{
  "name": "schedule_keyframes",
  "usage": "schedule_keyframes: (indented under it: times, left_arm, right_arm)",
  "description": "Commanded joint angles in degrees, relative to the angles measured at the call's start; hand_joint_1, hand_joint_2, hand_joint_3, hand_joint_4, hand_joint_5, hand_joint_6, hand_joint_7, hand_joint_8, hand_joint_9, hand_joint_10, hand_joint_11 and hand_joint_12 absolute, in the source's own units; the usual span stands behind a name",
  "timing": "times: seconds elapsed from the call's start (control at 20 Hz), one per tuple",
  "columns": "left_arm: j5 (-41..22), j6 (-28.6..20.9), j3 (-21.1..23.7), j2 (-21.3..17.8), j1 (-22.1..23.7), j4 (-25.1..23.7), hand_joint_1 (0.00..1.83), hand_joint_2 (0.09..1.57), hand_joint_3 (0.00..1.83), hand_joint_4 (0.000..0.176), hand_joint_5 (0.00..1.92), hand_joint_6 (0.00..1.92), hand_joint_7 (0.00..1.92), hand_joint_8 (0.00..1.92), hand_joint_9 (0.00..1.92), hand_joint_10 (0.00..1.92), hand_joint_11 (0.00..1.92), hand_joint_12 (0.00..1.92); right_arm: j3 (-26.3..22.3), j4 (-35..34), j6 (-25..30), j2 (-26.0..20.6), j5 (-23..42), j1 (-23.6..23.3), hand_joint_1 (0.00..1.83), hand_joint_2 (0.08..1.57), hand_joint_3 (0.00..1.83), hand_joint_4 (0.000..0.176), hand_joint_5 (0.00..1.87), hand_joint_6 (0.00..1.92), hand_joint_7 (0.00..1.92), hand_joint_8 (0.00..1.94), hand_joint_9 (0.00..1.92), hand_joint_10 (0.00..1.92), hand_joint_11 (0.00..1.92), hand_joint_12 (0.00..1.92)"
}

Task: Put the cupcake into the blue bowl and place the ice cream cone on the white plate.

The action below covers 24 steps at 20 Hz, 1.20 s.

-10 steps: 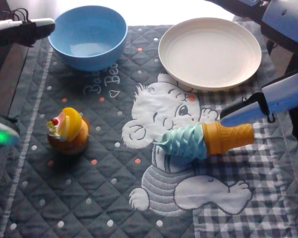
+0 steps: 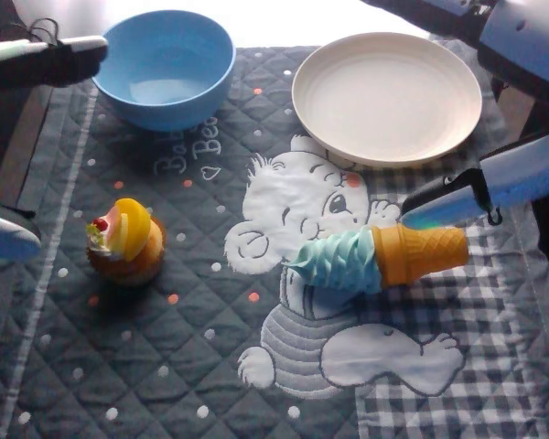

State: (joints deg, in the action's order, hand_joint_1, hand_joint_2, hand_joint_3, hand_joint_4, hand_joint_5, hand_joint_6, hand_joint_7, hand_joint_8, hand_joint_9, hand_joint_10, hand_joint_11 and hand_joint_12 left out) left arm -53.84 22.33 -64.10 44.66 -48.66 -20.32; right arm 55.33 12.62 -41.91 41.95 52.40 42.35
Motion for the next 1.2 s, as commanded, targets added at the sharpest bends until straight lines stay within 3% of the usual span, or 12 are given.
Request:
schedule_keyframes:
  times: [0.0, 0.05, 0.15, 0.2, 0.3, 0.35, 0.45, 0.6, 0.7, 0.8, 0.85, 1.15]
  left_arm:
    - [-4.20, -1.07, -0.28, 0.52, 1.01, 1.48, 0.61, 0.78, 0.00, 0.047, 0.09, 0.00, 0.24, 0.00, 0.24, 0.00, 0.00, 0.56]
    - [-3.11, -1.61, -0.53, 0.86, 1.41, 0.57, 0.60, 0.76, 0.00, 0.063, 0.10, 0.00, 0.25, 0.00, 0.26, 0.00, 0.00, 0.64]
    - [0.26, -4.21, -1.74, 2.17, 2.67, -2.56, 0.61, 0.78, 0.00, 0.017, 0.16, 0.00, 0.31, 0.00, 0.35, 0.00, 0.00, 0.87]
    - [1.17, -4.79, -2.09, 2.51, 2.94, -3.30, 0.61, 0.78, 0.00, 0.008, 0.19, 0.01, 0.33, 0.01, 0.39, 0.01, 0.03, 0.90]
    - [4.72, -7.30, -3.48, 4.05, 3.70, -6.48, 0.65, 0.79, 0.00, 0.021, 0.22, 0.00, 0.40, 0.00, 0.44, 0.01, 0.12, 0.82]
    - [5.78, -8.59, -4.17, 4.74, 3.91, -7.72, 0.68, 0.80, 0.00, 0.000, 0.24, 0.00, 0.42, 0.00, 0.46, 0.00, 0.16, 0.76]
    - [9.37, -12.90, -6.41, 7.08, 5.21, -12.42, 0.66, 0.79, 0.00, 0.000, 0.26, 0.00, 0.45, 0.01, 0.51, 0.01, 0.18, 0.81]
    - [12.67, -17.55, -8.17, 9.39, 7.46, -18.78, 0.68, 0.78, 0.00, 0.000, 0.27, 0.00, 0.45, 0.00, 0.49, 0.00, 0.16, 0.86]
    - [14.64, -20.40, -9.14, 10.96, 8.96, -23.35, 0.71, 0.79, 0.00, 0.000, 0.30, 0.01, 0.48, 0.01, 0.54, 0.02, 0.22, 0.89]
    - [15.71, -22.93, -9.94, 12.09, 10.03, -26.87, 0.73, 0.80, 0.00, 0.000, 0.31, 0.00, 0.49, 0.00, 0.57, 0.02, 0.25, 0.93]
    - [16.01, -23.47, -10.07, 12.29, 10.26, -27.76, 0.75, 0.80, 0.00, 0.000, 0.33, 0.00, 0.49, 0.00, 0.58, 0.01, 0.25, 0.90]
    - [17.01, -24.18, -10.09, 12.73, 10.72, -29.96, 0.77, 0.78, 0.00, 0.000, 0.33, 0.00, 0.46, 0.00, 0.52, 0.00, 0.23, 0.82]
  right_arm:
    - [0.05, -1.03, 0.66, 0.33, 5.05, -0.87, 0.71, 0.70, 0.01, 0.012, 0.09, 0.00, 0.35, 0.00, 0.35, 0.00, 0.03, 0.77]
    - [0.07, -0.62, 0.77, 0.44, 4.05, -0.87, 0.73, 0.70, 0.01, 0.014, 0.11, 0.01, 0.39, 0.02, 0.39, 0.01, 0.04, 0.78]
    - [0.30, 0.65, 0.90, 1.16, 0.74, -0.87, 0.71, 0.74, 0.00, 0.000, 0.08, 0.00, 0.36, 0.00, 0.34, 0.00, 0.00, 0.76]
    - [0.44, 1.11, 1.10, 1.46, -0.14, -0.87, 0.74, 0.72, 0.00, 0.000, 0.08, 0.00, 0.33, 0.00, 0.31, 0.00, 0.00, 0.68]
    - [2.19, 4.35, 5.93, 3.57, -2.50, -0.87, 0.78, 0.67, 0.00, 0.000, 0.09, 0.00, 0.31, 0.00, 0.29, 0.00, 0.00, 0.60]
    - [3.33, 5.95, 9.00, 4.68, -3.34, -0.87, 0.79, 0.64, 0.00, 0.021, 0.07, 0.00, 0.32, 0.00, 0.29, 0.00, 0.03, 0.55]
    - [5.40, 8.69, 12.48, 7.04, -6.49, -0.87, 0.79, 0.64, 0.01, 0.000, 0.05, 0.00, 0.28, 0.00, 0.28, 0.00, 0.04, 0.54]
    - [5.59, 9.80, 12.52, 7.70, -9.22, -0.87, 0.78, 0.63, 0.00, 0.000, 0.09, 0.01, 0.31, 0.01, 0.31, 0.01, 0.08, 0.56]
    - [5.67, 11.37, 12.85, 8.22, -11.23, -0.87, 0.74, 0.64, 0.00, 0.023, 0.07, 0.00, 0.31, 0.00, 0.31, 0.00, 0.08, 0.62]
    - [6.06, 12.89, 13.72, 8.97, -12.94, -0.87, 0.70, 0.60, 0.00, 0.009, 0.09, 0.00, 0.35, 0.00, 0.36, 0.00, 0.19, 0.47]
    - [6.36, 13.51, 14.56, 9.34, -13.27, -0.86, 0.69, 0.59, 0.00, 0.025, 0.11, 0.00, 0.36, 0.00, 0.36, 0.00, 0.26, 0.35]
    - [7.69, 16.94, 18.47, 11.18, -15.29, -0.82, 0.70, 0.59, 0.00, 0.000, 0.27, 0.01, 0.50, 0.02, 0.48, 0.01, 0.41, 0.24]
